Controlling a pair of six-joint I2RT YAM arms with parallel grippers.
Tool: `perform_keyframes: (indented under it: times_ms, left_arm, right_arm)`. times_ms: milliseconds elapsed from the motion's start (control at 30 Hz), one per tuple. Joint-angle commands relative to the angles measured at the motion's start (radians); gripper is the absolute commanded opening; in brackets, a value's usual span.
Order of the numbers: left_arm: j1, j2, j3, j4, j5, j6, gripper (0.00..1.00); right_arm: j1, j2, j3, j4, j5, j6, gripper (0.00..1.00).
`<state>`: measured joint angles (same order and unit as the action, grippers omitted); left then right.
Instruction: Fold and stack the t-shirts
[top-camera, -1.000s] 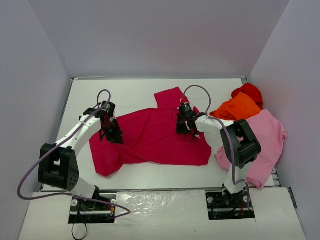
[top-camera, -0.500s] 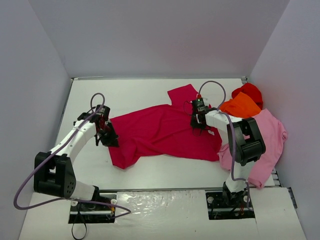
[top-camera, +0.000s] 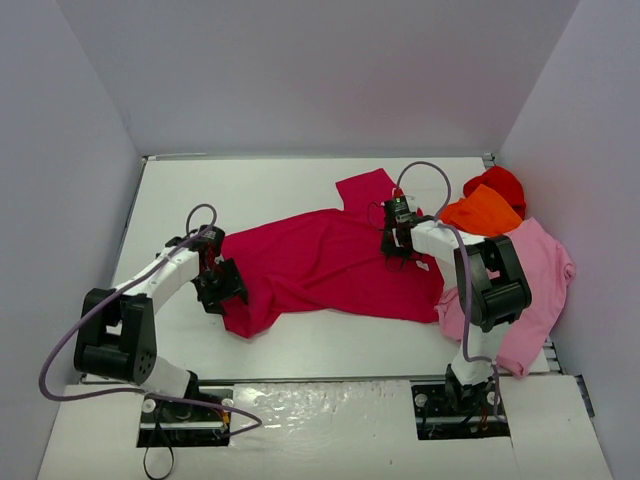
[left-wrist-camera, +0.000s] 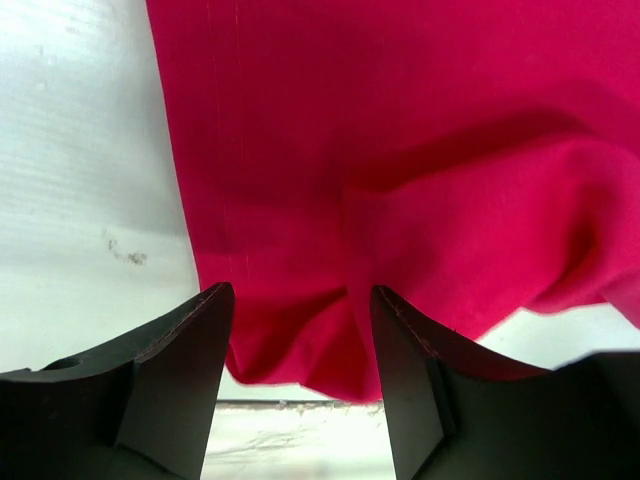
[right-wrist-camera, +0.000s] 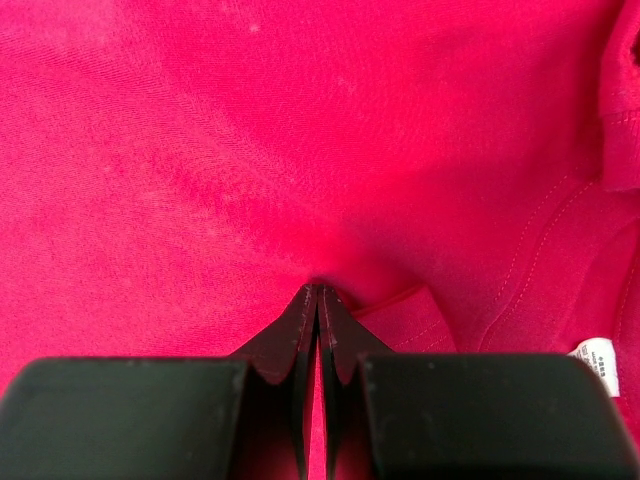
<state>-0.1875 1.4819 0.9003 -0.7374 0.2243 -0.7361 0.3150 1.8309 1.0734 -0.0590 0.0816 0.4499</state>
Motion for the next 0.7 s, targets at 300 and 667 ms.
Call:
perform_keyframes:
  times_ms: [300, 667]
  left_arm:
    - [0.009, 0.152, 0.156, 0.134, -0.02, 0.017, 0.5]
    - [0.007, 0.171, 0.157, 0.14, -0.017, 0.017, 0.45]
  right_arm:
    - [-0.004, -0.007, -0.034, -0.045, -0.038, -0.027, 0.0]
    - [-0.004, 0.009, -0.032, -0.037, -0.054, -0.027, 0.0]
